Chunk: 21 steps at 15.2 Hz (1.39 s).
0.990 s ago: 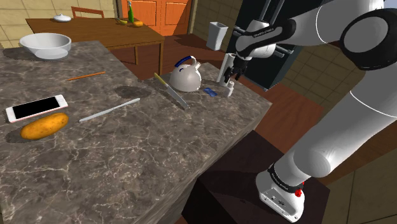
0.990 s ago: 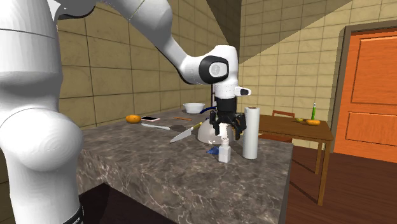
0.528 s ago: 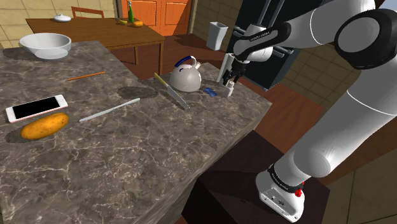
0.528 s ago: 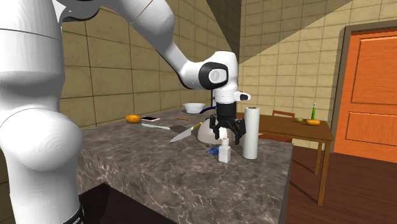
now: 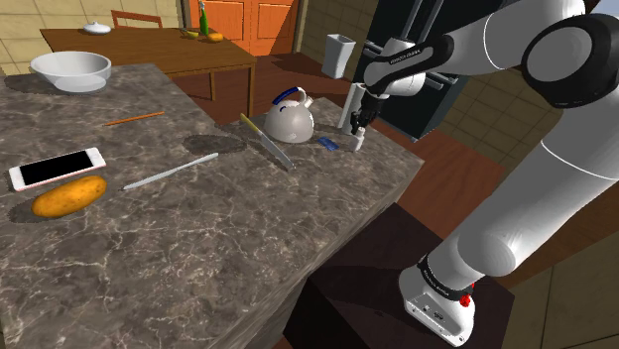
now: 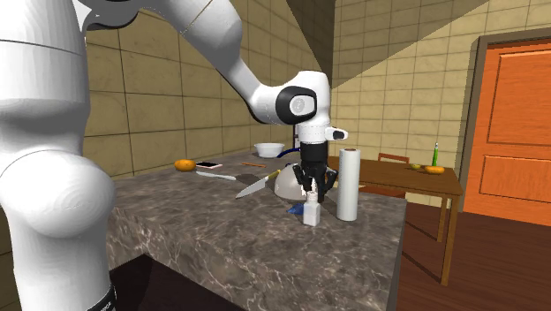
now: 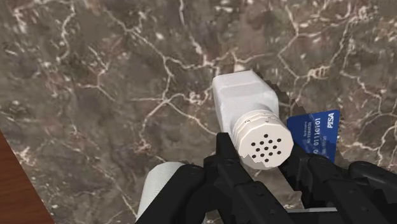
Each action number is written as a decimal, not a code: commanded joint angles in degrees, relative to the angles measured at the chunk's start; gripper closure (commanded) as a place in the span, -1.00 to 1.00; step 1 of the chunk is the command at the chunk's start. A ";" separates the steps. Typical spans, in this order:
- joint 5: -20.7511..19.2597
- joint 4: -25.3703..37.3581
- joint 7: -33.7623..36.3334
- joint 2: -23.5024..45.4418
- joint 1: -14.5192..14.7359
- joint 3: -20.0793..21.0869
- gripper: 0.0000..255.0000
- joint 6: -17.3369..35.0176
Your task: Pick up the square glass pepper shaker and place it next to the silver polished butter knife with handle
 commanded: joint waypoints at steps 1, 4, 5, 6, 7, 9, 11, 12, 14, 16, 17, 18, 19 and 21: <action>-0.01 0.00 0.00 0.01 -0.01 -0.01 1.00 -0.01; 0.00 0.00 -0.01 0.03 -0.01 -0.01 1.00 0.00; -0.01 -0.02 0.00 0.01 -0.01 -0.01 1.00 0.01; -0.28 0.28 0.21 -0.46 0.01 -0.03 1.00 -0.73; -0.54 0.61 0.40 -0.92 0.03 -0.04 1.00 -1.47; -1.02 1.28 0.76 -1.79 0.07 -0.05 1.00 -2.96; -1.47 2.01 1.10 -2.62 0.09 -0.05 1.00 -4.45; -1.67 2.39 1.25 -3.02 0.10 -0.04 1.00 -5.20; -2.05 3.19 1.55 -3.77 0.12 -0.01 1.00 -6.70; -2.39 4.04 1.81 -4.47 0.14 0.02 1.00 -8.20; -2.55 4.49 1.94 -4.81 0.15 0.04 1.00 -8.96; -2.70 4.94 2.05 -5.13 0.16 0.06 1.00 -9.71; -2.83 5.41 2.16 -5.43 0.17 0.09 1.00 -10.47; -3.09 6.38 2.37 -6.01 0.18 0.14 1.00 -11.98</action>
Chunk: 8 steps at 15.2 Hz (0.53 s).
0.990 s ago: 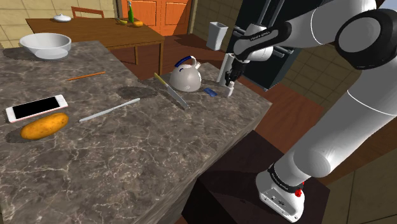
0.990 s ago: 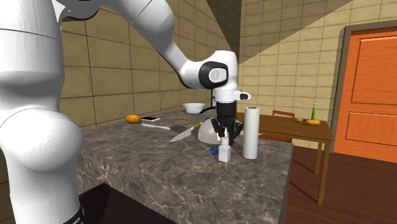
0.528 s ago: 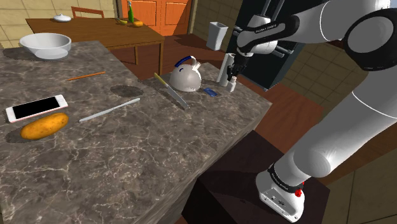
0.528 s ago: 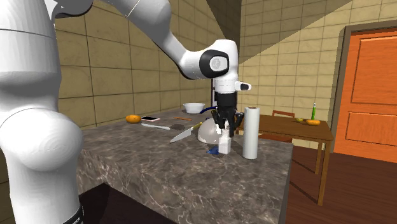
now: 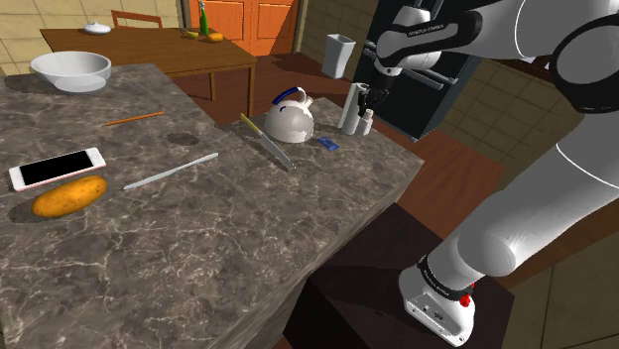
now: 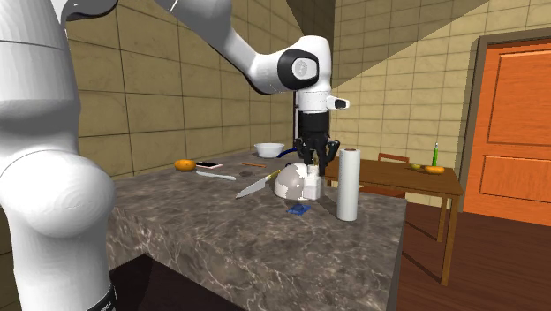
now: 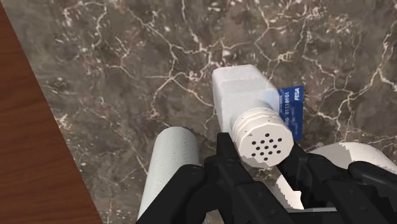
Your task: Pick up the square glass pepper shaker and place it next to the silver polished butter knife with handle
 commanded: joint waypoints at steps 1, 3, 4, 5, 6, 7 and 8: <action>-0.22 0.97 0.26 -0.49 0.06 0.09 1.00 -1.46; -0.43 2.02 0.43 -0.99 0.07 0.14 1.00 -2.98; -0.53 2.56 0.51 -1.22 0.08 0.17 1.00 -3.73; -0.61 3.11 0.59 -1.44 0.09 0.20 1.00 -4.49; -0.69 3.68 0.66 -1.64 0.10 0.23 1.00 -5.25; -0.77 4.26 0.72 -1.83 0.11 0.25 1.00 -6.01; -0.84 4.85 0.78 -2.01 0.12 0.28 1.00 -6.76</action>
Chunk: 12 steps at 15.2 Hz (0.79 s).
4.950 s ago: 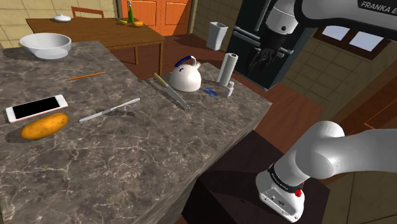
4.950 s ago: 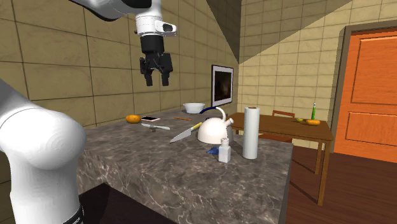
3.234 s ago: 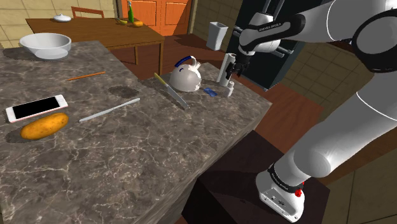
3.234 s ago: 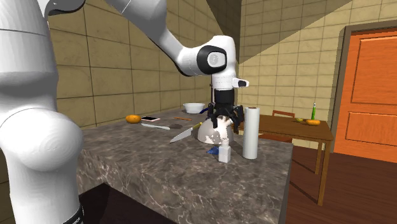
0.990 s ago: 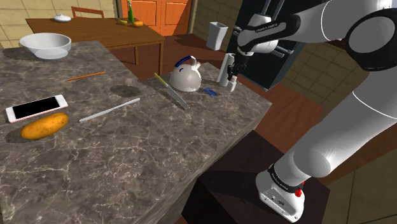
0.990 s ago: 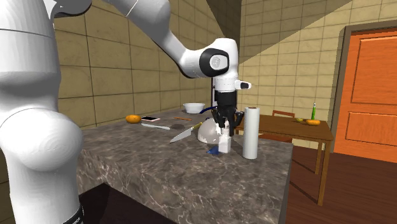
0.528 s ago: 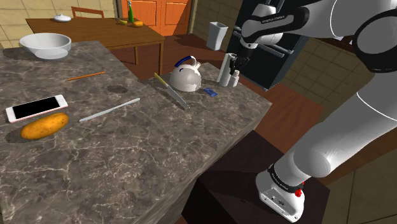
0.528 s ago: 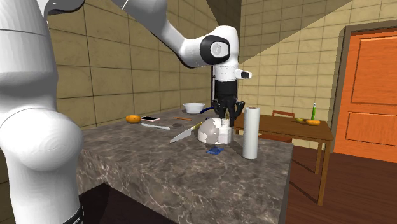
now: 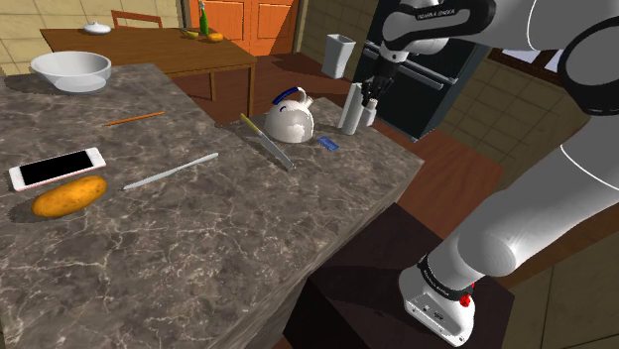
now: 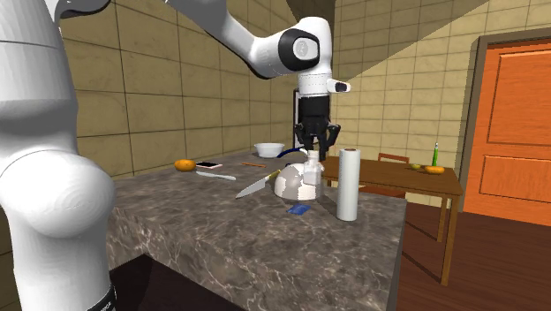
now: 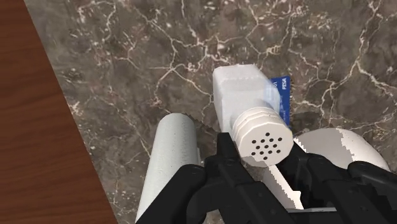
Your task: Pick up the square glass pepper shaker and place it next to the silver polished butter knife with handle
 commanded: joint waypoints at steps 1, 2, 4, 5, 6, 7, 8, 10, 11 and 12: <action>-0.21 0.99 0.12 -0.54 0.00 0.04 1.00 -1.52; -0.26 1.60 0.18 -0.69 0.01 0.07 1.00 -2.28; -0.36 2.87 0.27 -0.96 0.03 0.12 1.00 -3.80; -0.40 3.53 0.31 -1.07 0.04 0.14 1.00 -4.56; -0.43 4.19 0.35 -1.18 0.05 0.16 1.00 -5.32; -0.46 4.87 0.38 -1.26 0.06 0.19 1.00 -6.08; -0.47 5.05 0.39 -1.29 0.06 0.19 1.00 -6.29; -1.05 3.53 3.45 -2.66 1.25 1.85 1.00 -6.08; -1.27 2.87 4.96 -3.26 1.83 2.68 1.00 -6.00; -1.46 2.28 6.46 -3.79 2.40 3.54 1.00 -5.93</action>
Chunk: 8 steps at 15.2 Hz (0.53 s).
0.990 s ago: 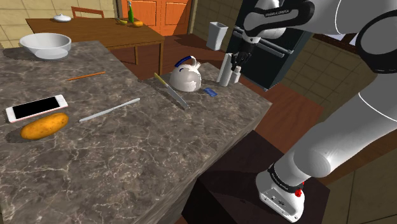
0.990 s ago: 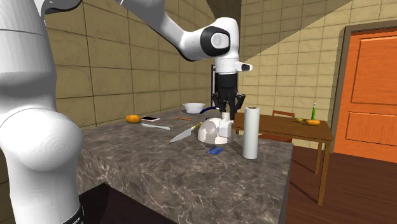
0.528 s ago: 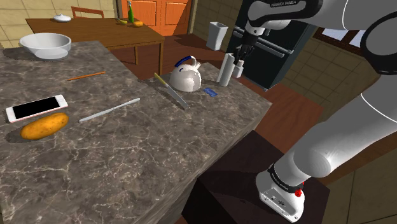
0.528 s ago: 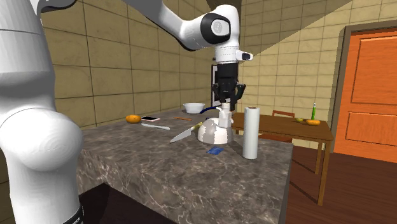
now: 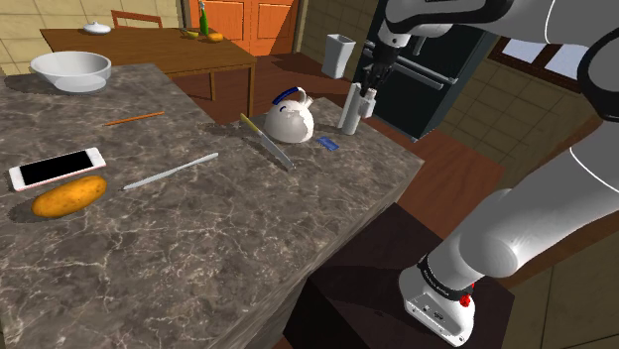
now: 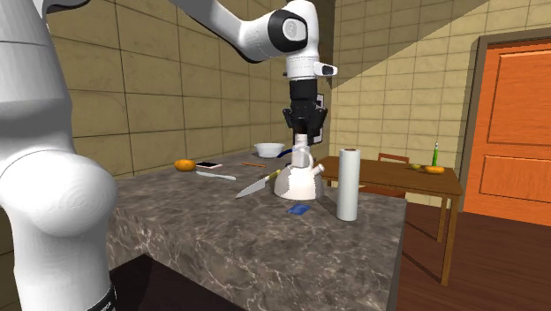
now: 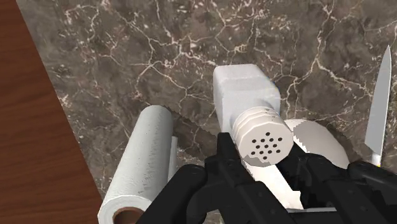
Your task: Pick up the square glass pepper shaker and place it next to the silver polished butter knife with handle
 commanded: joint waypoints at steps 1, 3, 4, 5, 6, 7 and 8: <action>-0.32 -0.98 3.29 -0.85 1.27 1.84 1.00 0.12; -0.53 -1.85 6.23 -1.61 2.41 3.55 1.00 0.20; -0.60 -2.18 7.69 -1.89 2.99 4.40 1.00 0.23; -0.64 -2.45 9.14 -2.12 3.56 5.25 1.00 0.24; -0.66 -2.65 10.57 -2.29 4.13 6.11 1.00 0.25; -0.66 -2.79 12.00 -2.40 4.71 6.97 1.00 0.25; -0.65 -2.87 13.42 -2.44 5.28 7.82 1.00 0.24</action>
